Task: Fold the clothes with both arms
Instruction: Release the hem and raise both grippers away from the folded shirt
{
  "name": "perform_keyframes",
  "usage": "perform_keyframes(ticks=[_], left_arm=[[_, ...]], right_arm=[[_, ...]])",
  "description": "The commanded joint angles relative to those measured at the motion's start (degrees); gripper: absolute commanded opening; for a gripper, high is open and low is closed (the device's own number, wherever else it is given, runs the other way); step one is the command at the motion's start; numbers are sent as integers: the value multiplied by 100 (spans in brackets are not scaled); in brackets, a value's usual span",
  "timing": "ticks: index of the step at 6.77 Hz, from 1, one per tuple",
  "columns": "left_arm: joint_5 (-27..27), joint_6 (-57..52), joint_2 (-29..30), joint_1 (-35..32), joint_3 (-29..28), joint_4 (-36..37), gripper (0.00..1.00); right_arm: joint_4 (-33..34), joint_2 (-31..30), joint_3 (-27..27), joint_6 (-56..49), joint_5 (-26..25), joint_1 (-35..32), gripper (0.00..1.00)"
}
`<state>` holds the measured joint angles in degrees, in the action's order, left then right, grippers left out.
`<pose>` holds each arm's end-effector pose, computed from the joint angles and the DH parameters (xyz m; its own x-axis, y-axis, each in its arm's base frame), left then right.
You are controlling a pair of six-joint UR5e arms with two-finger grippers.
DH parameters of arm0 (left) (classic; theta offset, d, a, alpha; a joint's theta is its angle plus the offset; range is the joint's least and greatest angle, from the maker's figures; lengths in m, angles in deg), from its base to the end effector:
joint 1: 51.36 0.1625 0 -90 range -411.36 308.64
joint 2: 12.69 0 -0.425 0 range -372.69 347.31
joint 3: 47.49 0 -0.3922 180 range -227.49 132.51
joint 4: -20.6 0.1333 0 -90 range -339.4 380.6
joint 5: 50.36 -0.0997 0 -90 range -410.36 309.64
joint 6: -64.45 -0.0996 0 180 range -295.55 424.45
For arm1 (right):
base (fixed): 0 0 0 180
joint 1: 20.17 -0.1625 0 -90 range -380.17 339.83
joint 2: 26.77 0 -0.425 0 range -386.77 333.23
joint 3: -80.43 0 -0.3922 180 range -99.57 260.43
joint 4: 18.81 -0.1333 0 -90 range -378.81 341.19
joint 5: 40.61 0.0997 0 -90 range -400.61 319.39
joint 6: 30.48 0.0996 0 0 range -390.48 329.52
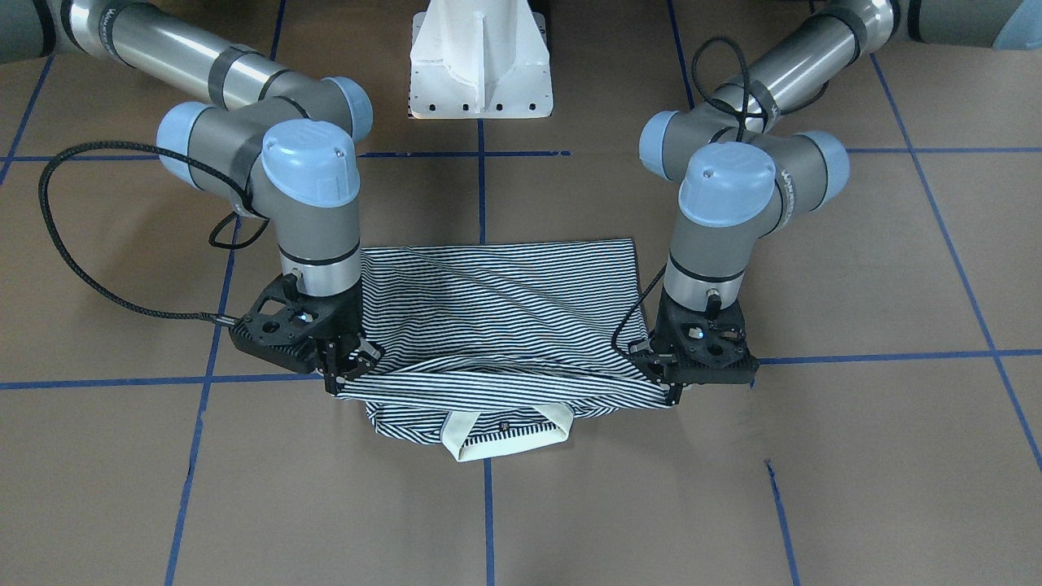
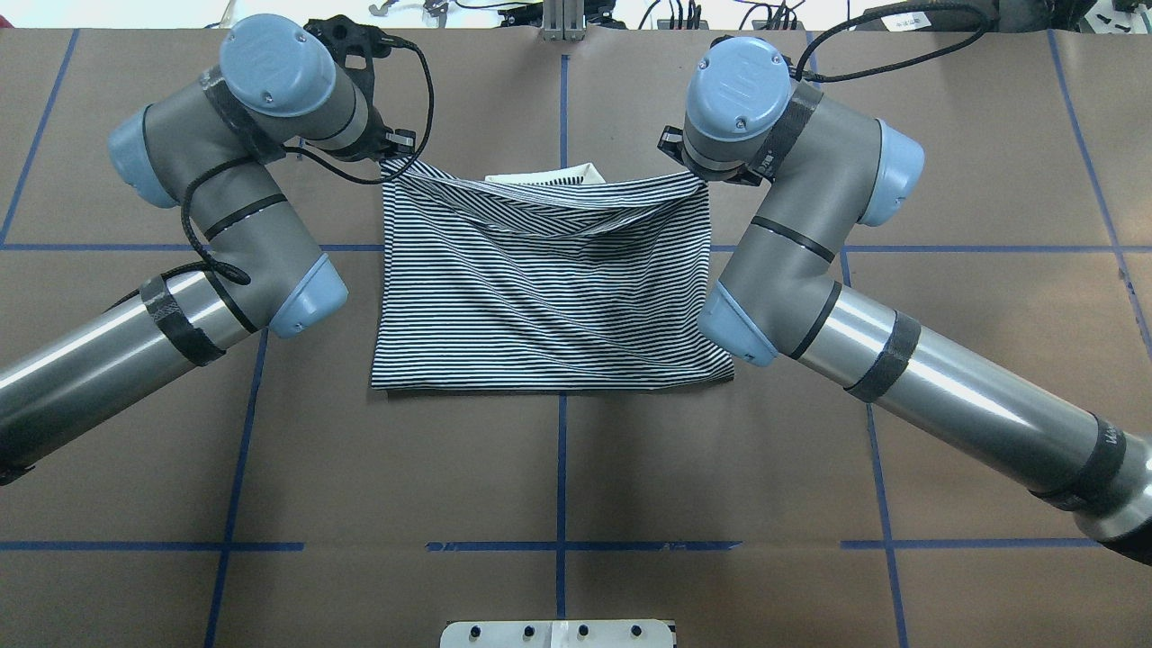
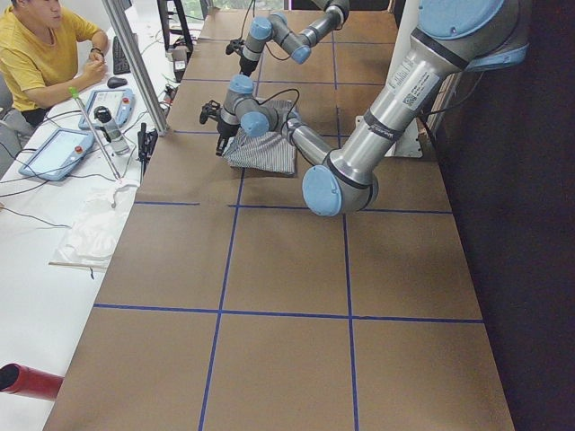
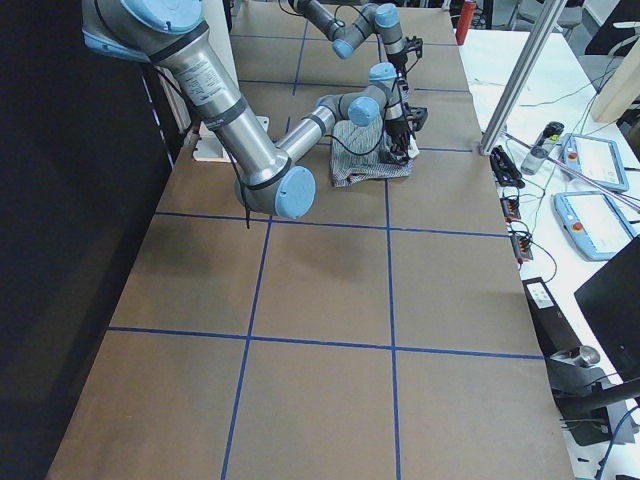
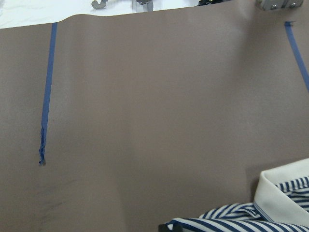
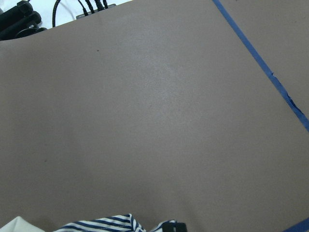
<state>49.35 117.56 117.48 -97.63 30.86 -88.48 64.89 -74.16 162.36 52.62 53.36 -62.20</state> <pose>0.4401 -0.6286 0.2926 0.7487 0.0733 -0.6589 0.2210 0.9094 0.3523 -0.4734 -0.5968 0.2629 0.6341 0.4102 0.6555 -0.5622 0.8266 0.0266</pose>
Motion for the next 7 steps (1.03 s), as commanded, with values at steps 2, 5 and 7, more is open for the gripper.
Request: perform_keyframes(ticks=[2,5,7], left_arm=[[-13,-220,-26,4,-224,-211,64],[380,-1125,-815,4,1029,-193,100],[636,-691,-1484,187,1857,-211,100]], right_arm=[[-125,29,-378,-214,-36,19,99],[-274,-41,-379,-1765,365,-444,100],[-832,-426,-336,-2717,1043,-841,100]])
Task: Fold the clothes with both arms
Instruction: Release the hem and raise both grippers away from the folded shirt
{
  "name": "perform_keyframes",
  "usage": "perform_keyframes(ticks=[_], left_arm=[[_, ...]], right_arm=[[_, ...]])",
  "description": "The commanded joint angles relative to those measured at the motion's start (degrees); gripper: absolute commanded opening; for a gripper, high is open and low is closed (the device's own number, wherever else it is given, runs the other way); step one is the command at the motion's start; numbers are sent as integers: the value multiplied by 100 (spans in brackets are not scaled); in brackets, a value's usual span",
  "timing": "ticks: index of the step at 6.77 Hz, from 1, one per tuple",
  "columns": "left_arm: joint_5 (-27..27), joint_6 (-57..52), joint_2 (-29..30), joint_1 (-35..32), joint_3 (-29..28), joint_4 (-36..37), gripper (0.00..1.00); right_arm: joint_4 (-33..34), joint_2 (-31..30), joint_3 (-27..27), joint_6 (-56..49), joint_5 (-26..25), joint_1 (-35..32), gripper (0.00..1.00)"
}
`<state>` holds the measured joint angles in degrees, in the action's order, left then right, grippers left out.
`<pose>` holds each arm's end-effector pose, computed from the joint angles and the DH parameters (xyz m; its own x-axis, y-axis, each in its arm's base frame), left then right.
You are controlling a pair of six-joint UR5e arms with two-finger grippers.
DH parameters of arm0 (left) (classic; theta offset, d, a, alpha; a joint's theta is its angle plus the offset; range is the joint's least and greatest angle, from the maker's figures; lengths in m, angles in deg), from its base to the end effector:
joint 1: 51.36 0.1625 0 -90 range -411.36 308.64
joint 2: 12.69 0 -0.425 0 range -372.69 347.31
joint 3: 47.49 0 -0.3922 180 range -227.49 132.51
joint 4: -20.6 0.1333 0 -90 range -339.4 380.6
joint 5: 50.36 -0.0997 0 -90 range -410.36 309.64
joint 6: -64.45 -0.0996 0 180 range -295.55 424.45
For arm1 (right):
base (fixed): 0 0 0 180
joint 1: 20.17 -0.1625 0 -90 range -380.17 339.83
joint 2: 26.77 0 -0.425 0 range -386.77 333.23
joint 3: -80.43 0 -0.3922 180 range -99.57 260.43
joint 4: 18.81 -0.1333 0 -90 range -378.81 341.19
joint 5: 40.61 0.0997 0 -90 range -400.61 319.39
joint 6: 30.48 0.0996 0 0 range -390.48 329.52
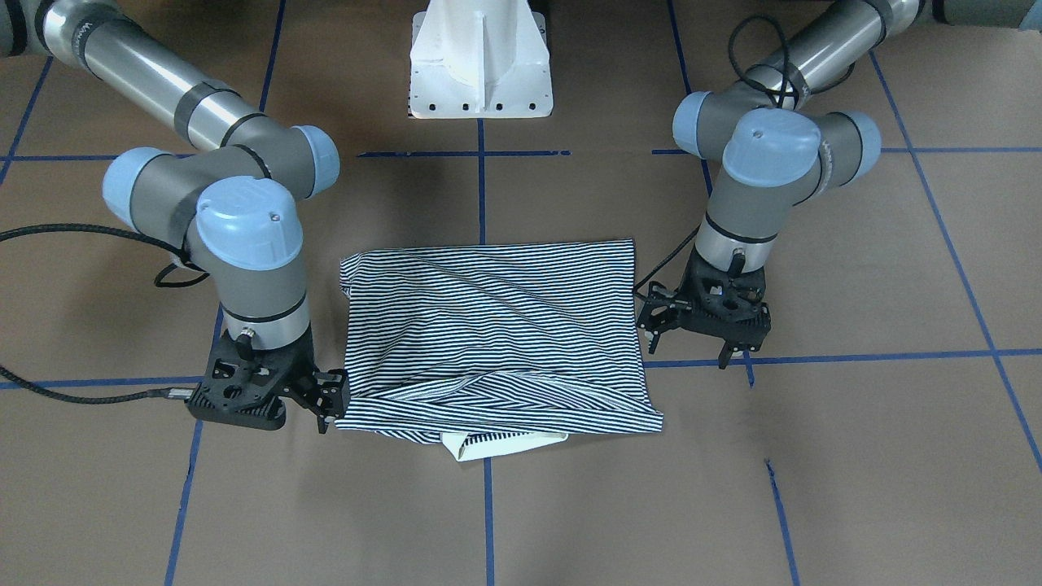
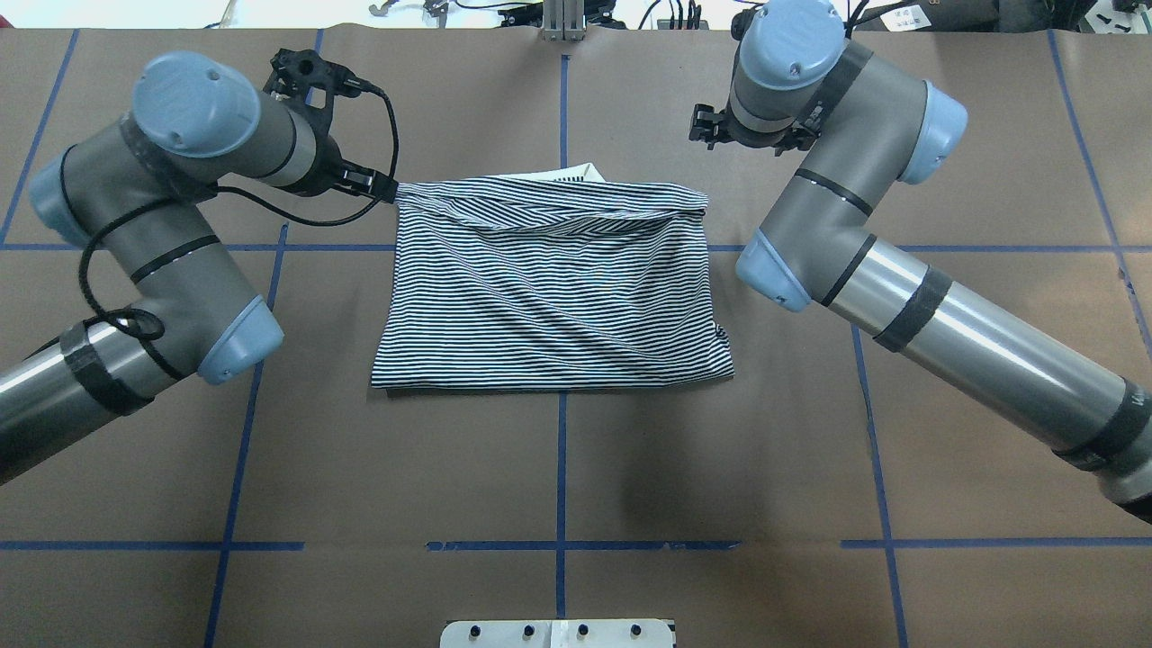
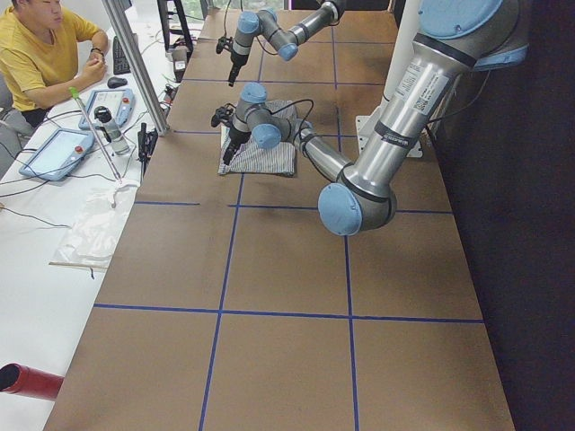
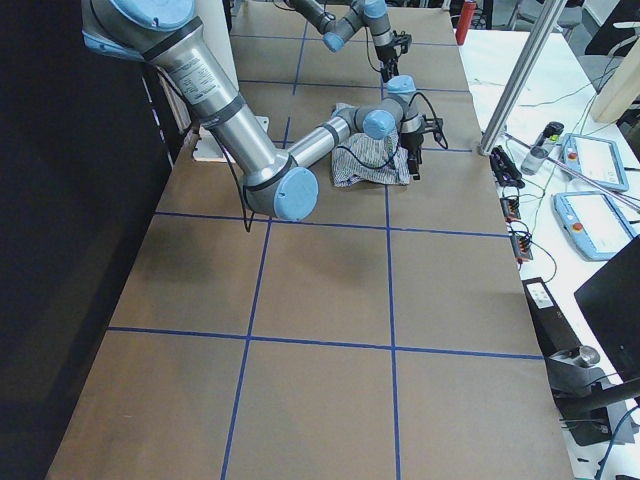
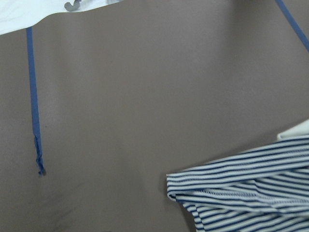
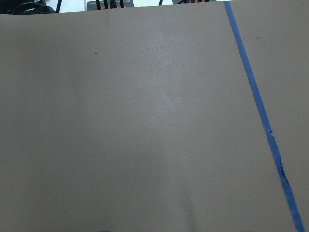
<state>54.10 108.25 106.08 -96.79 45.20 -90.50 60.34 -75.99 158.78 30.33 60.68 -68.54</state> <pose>0.3974 -0.5579 0.3098 0.6928 0.2927 -0.6591 0.0732 0.8807 0.4680 -0.4194 -0.6432 0.3042 0.7611 0.1364 0.6341 -0.3187 0.9301 0.1824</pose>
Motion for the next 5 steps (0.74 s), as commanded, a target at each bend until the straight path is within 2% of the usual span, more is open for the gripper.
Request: perform_keyframes(ticks=[1,2,3,4,5], left_arm=[[145,801,-625,497,573,-156,100],[136,1354,-1037,666,609,-810,85],[-38,2091,-1302,946,601,-1426,64],[-319,2655,-1305,1306,601,-1441,57],[-408,2896,-1287,1501,601,-1449,54]], right_arm=[[-704,-403,31,-500,365,-208,100],[-708,-404,48,-466,383,-208,100],[-699,-413,83,-439,383,-208,100],[-664,-448,170,-430,383,-208,100],[-655,-483,215,-430,383,-208,100]])
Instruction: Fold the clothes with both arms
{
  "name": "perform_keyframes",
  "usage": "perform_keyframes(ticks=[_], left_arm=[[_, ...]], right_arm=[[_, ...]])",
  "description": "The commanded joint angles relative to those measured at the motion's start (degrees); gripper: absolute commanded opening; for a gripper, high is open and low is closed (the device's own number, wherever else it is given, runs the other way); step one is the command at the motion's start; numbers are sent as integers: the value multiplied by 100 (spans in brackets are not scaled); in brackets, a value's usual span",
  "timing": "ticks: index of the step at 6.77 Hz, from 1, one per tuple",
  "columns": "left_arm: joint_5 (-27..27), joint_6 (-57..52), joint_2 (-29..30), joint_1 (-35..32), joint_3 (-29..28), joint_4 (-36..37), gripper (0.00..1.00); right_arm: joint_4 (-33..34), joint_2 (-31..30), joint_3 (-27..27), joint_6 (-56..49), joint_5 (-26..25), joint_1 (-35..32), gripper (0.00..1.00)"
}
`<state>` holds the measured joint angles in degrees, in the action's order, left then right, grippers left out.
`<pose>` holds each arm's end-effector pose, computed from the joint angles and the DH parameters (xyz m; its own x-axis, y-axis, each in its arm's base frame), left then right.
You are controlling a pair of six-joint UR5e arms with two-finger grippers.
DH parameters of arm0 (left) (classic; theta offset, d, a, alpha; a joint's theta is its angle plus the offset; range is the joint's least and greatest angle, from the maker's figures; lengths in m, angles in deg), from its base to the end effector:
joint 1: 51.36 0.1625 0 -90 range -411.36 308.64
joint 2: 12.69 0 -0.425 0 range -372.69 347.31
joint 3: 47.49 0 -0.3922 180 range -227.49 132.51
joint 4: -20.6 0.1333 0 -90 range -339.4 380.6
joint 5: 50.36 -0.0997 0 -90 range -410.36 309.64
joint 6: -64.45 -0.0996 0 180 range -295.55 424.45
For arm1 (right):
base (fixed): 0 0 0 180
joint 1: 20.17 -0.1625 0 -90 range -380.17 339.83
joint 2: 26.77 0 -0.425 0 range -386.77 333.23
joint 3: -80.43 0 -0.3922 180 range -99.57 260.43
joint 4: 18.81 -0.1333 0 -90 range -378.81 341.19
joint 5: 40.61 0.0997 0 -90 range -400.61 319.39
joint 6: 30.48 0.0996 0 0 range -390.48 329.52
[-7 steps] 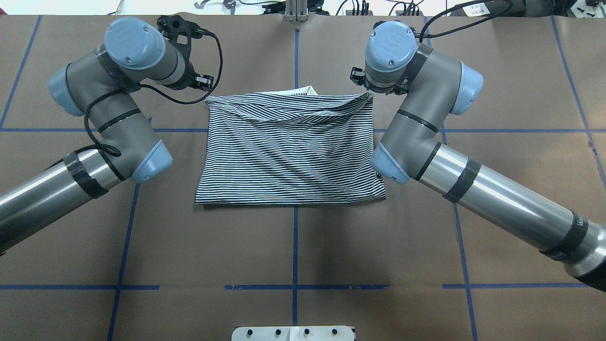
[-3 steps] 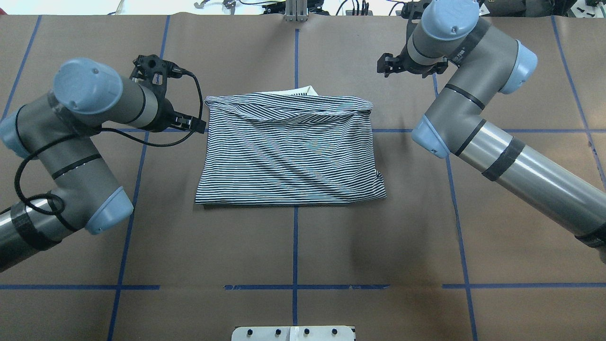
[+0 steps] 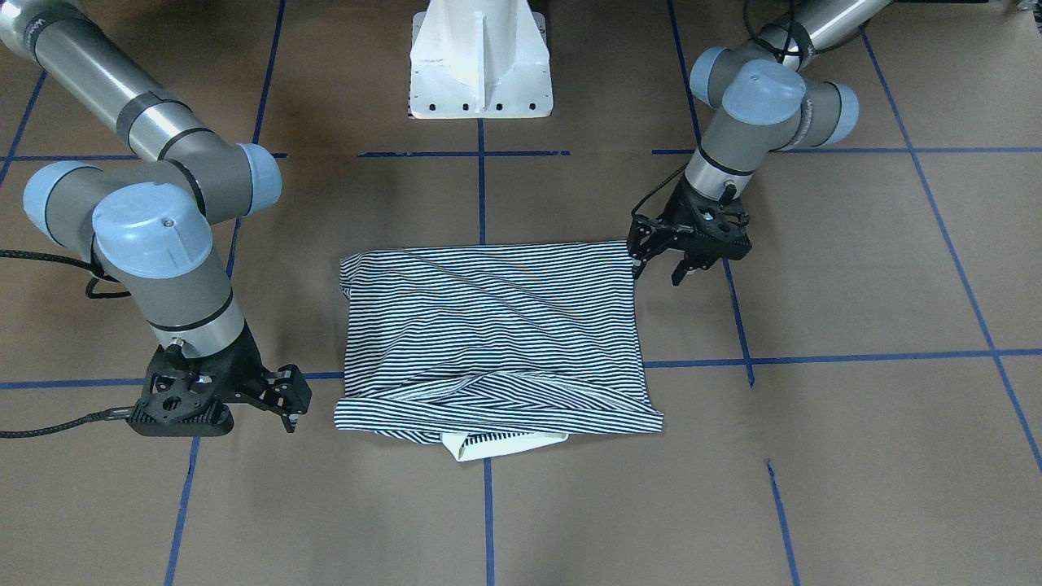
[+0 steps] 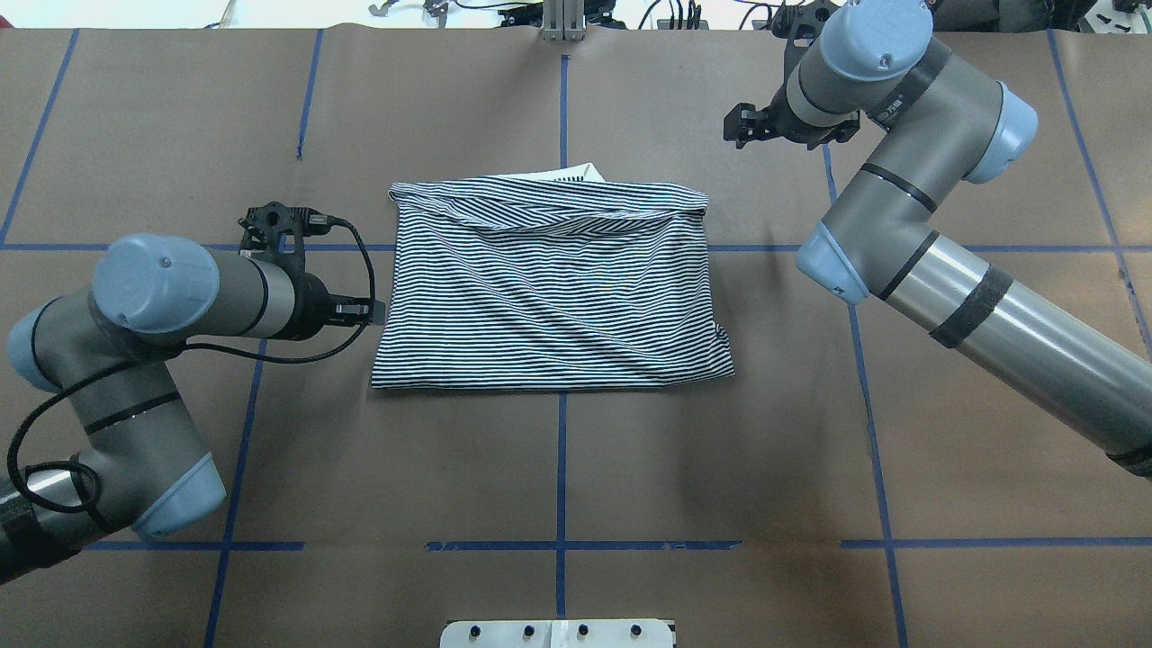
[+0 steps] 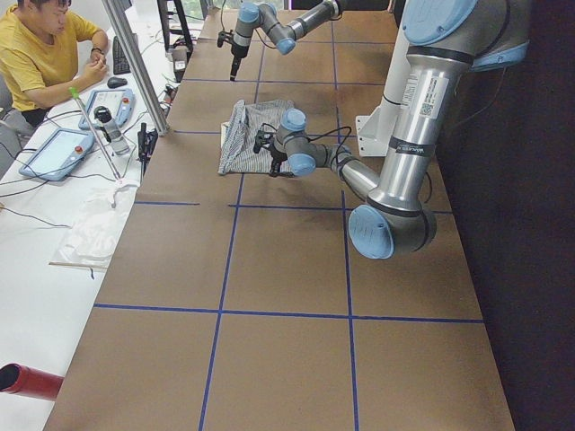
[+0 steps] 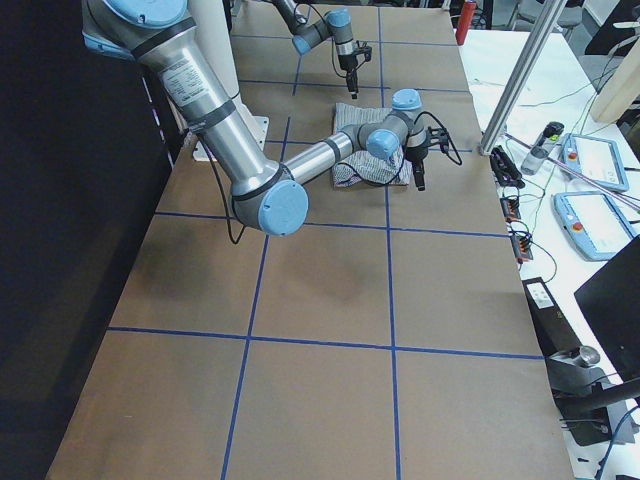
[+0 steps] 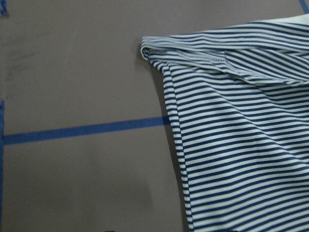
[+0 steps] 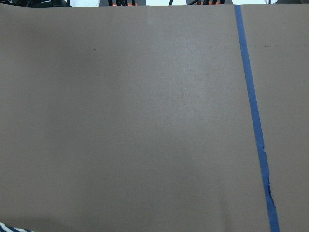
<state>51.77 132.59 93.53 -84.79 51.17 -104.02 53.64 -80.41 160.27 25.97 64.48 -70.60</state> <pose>0.4464 -0.4293 0.3691 0.5374 0.0814 -0.8394 0.2019 0.9539 0.2218 -0.3902 -0.6407 0.3321 0.7314 0.0475 0.6802 -0.2704 0.9360 0.2254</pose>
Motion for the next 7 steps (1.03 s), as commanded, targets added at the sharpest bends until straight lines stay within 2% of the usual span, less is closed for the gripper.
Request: perform_keyframes(ticks=[1,4,5,6,7], left_arm=[[-194,568,-31,398,4,-98,53],[-255,587,-40,469,21,-98,52],[-255,596,-49,539,30,-98,40],[-255,587,-57,557,30,-89,12],[-264,578,-66,557,39,-81,0]], right_arm=[[24,-41,85,5,2,-1,100],[24,-103,146,14,2,-10,100],[24,-155,207,23,2,-10,100],[24,-173,234,23,2,-1,100],[24,-182,234,23,2,-10,100]])
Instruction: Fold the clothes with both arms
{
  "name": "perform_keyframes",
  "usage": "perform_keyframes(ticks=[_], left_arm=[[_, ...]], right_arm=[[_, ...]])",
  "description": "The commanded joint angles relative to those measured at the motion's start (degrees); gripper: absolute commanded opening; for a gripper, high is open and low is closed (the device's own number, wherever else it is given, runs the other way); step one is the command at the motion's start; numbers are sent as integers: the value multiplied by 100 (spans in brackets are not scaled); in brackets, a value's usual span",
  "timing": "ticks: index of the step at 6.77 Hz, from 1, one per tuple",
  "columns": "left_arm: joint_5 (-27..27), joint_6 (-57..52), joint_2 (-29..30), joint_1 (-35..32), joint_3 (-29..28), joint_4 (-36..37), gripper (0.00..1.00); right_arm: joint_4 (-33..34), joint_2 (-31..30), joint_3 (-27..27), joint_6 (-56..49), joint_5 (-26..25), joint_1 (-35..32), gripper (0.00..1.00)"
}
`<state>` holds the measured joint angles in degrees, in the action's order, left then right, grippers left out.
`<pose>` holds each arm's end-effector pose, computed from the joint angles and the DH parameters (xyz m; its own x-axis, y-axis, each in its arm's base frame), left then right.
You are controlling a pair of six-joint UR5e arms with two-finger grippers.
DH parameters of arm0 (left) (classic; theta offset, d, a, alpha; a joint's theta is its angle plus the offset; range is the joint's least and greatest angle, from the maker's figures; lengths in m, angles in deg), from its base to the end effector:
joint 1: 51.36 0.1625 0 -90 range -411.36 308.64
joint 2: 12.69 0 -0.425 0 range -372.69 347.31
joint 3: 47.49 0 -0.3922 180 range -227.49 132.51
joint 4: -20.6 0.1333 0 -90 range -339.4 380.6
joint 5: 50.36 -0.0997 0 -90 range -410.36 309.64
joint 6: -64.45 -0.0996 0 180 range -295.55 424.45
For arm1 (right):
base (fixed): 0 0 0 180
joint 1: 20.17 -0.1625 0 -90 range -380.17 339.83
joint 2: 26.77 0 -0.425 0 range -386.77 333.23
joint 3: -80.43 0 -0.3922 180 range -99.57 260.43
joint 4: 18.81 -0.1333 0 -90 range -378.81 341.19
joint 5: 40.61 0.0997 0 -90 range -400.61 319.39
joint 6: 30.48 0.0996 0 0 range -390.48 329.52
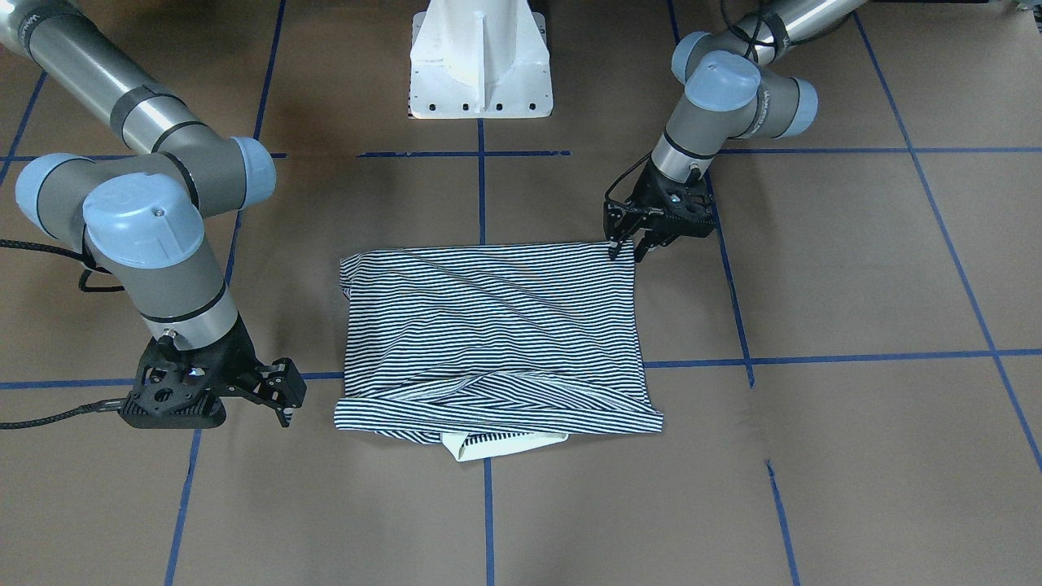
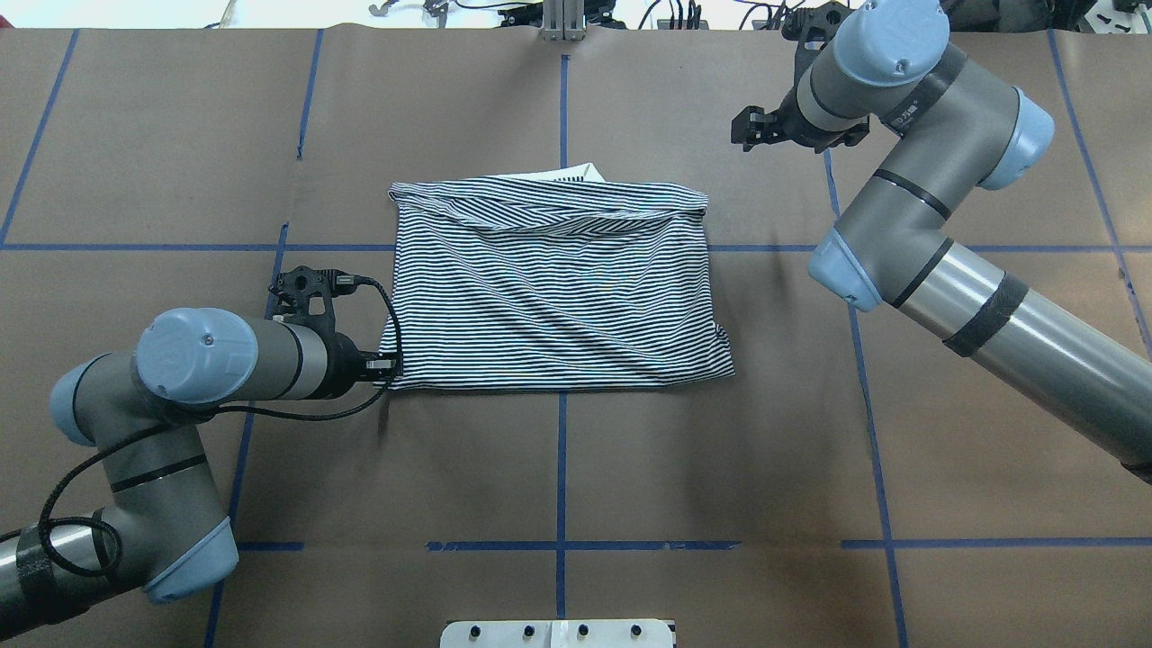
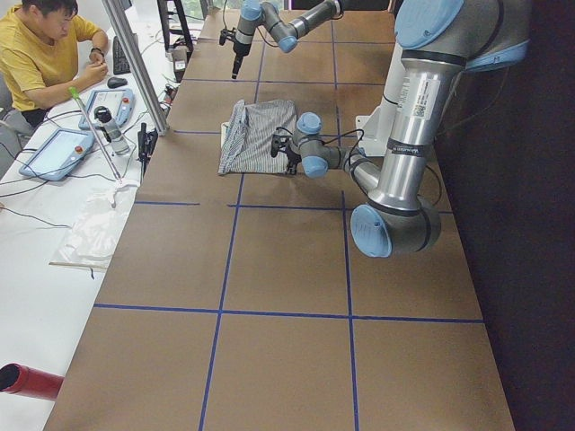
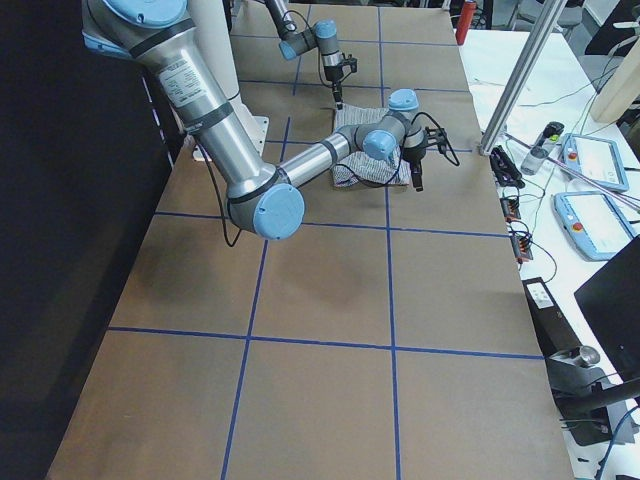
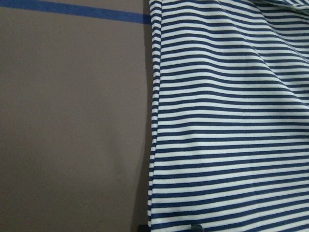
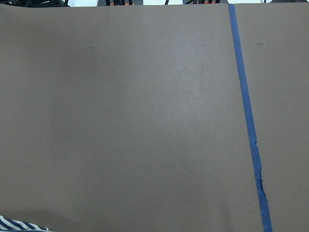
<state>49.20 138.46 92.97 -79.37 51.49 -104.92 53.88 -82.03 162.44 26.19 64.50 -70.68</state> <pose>0.4802 -0.3877 0.3706 0.5148 0.0338 -0.8566 0.2019 0.9663 0.1595 -0.3820 -0.6323 0.3350 0.7279 0.0491 0.6840 -0.2751 0.9346 0.2256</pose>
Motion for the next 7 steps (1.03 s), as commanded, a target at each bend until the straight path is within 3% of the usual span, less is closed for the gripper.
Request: perform_keyframes(ticks=[1,3,4,6,7], left_arm=[[-7,-26,-28,6,8,18,0],[10,-602,-421,-151,401,54,0],[10,-1128,-423,-570,299,62,0],[-94,-1903,-127,-1265,-340,71,0],[-226,-2116,632,-1616,-1197,71,0]], right_arm=[[0,-20,8,1,0,6,100],[0,-28,8,1,0,6,100],[0,-37,8,10,0,6,100],[0,-37,8,194,-9,6,100],[0,-29,17,290,-9,15,100]])
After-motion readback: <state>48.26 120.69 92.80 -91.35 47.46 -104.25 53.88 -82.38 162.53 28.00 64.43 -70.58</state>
